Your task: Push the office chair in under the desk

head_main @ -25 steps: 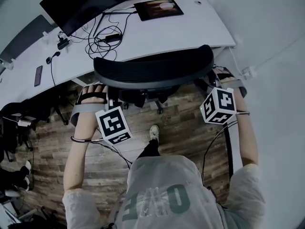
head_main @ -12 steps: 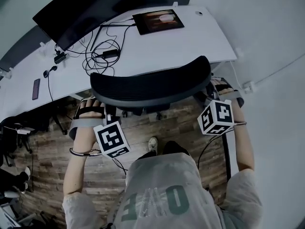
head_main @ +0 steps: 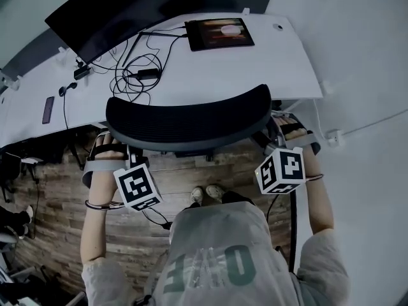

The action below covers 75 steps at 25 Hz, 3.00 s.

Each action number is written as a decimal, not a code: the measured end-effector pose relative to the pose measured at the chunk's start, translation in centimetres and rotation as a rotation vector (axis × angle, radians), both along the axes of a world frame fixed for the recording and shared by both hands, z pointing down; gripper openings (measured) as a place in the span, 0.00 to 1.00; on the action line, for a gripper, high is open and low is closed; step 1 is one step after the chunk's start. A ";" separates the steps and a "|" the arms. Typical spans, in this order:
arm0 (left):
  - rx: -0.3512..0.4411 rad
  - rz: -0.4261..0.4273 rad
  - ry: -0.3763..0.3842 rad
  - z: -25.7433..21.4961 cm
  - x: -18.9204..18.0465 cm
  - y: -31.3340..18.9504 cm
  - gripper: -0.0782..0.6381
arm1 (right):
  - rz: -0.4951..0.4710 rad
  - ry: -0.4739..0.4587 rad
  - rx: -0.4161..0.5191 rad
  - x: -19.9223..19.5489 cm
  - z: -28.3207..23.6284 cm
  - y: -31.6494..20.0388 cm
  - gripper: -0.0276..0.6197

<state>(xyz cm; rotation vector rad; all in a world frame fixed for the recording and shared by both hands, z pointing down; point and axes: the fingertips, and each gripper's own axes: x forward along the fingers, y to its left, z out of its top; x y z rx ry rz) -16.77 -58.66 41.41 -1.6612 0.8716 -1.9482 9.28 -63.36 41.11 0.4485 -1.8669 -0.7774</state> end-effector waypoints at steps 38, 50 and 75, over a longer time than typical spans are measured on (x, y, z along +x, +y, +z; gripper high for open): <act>0.002 -0.024 0.132 0.4 -1.1 -3.1 0.36 | -0.004 -0.063 0.047 -1.5 -0.4 -3.2 0.28; 0.585 -0.153 0.798 -14.2 2.7 0.4 0.34 | 0.004 -0.591 0.109 -3.3 -14.3 2.3 0.29; 0.727 -0.386 1.460 -12.0 9.3 3.0 0.13 | 0.223 -1.260 -0.134 -6.6 -12.7 6.4 0.07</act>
